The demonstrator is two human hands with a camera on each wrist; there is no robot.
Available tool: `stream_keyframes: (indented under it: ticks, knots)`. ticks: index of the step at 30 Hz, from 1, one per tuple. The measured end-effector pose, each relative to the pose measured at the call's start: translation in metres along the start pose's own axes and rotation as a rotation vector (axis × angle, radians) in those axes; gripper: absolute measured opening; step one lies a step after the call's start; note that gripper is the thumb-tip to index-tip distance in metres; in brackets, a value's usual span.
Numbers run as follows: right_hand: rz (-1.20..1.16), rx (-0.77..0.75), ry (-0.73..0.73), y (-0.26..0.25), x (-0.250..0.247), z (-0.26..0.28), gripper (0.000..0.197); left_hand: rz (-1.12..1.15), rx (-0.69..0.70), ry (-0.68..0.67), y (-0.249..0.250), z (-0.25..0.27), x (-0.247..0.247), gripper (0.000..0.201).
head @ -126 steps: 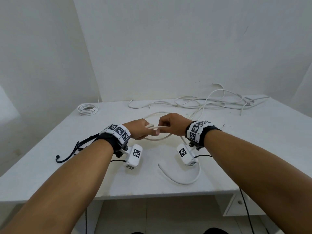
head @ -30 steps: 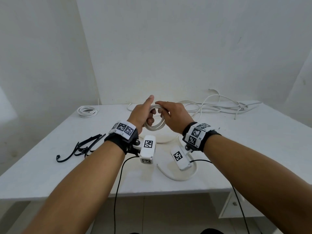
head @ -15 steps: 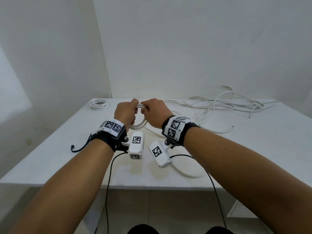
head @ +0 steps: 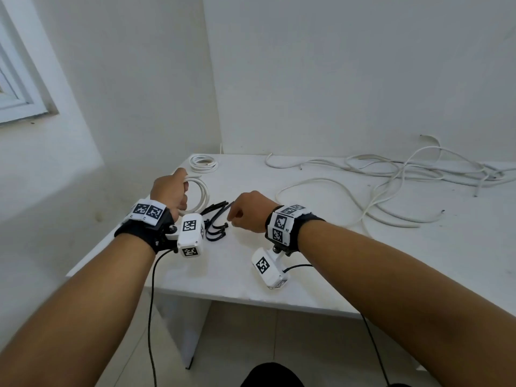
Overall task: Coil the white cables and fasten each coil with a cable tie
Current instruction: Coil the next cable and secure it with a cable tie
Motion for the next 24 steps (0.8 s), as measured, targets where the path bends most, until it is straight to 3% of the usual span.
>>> stream_keyframes:
  ticks: [14,24]
  knots:
    - [0.052,0.142,-0.021,-0.025,0.036,-0.056,0.026,0.000,-0.022,-0.017,-0.017,-0.005,-0.024,0.028]
    - [0.041,0.254,0.088,0.036,0.001,-0.048,0.011,0.019,-0.030,-0.081,-0.011,0.000,0.003,0.028]
Point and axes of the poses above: each hand's wrist, its own z-axis away from the middle knuckle, its own x-axis out of the palm, y = z × x, the point moved 1 cm from there along -z, towards the middle knuckle, and after that the axes turned 8 degrees about x, right-handed, at the moved point
